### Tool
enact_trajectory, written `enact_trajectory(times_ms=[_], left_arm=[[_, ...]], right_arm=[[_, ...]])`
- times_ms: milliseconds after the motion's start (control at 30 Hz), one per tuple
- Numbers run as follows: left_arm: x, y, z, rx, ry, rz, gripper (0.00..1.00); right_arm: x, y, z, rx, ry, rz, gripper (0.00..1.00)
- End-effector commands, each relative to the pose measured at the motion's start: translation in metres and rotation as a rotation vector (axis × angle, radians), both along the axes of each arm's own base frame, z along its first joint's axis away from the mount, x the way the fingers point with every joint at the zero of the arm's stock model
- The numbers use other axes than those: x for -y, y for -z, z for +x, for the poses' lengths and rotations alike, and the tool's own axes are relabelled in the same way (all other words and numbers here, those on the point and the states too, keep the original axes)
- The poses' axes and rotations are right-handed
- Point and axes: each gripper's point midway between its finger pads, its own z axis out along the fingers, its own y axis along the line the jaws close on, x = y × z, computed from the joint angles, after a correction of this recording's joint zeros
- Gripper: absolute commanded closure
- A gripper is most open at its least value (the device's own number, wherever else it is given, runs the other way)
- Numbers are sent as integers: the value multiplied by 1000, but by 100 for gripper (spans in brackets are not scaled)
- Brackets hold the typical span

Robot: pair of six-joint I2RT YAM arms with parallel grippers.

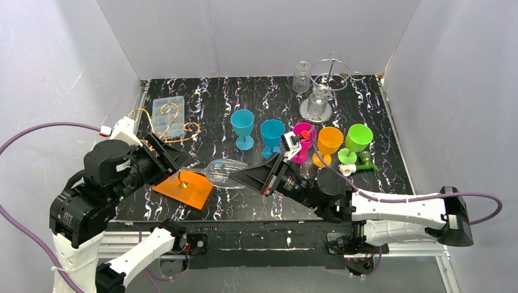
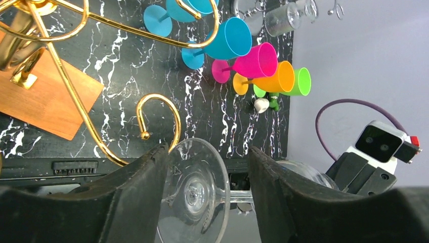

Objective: Take the wine glass off the wine glass rack
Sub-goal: Place the wine glass at the center of the board.

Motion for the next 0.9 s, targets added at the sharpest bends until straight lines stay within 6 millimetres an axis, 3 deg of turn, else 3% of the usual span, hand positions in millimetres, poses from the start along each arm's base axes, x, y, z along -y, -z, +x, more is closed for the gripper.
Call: enact_trajectory(times_ms=[0, 333, 867], left_arm=[[26, -1, -4, -31, 130, -47, 40], [25, 1, -3, -12, 148, -25, 29], [30, -4, 4, 14, 182, -1, 24]], right_arm=[[9, -15, 4, 19, 44, -4, 99], [19, -16, 10, 28, 87, -69, 99], [52, -8, 22, 50, 185, -220, 99]])
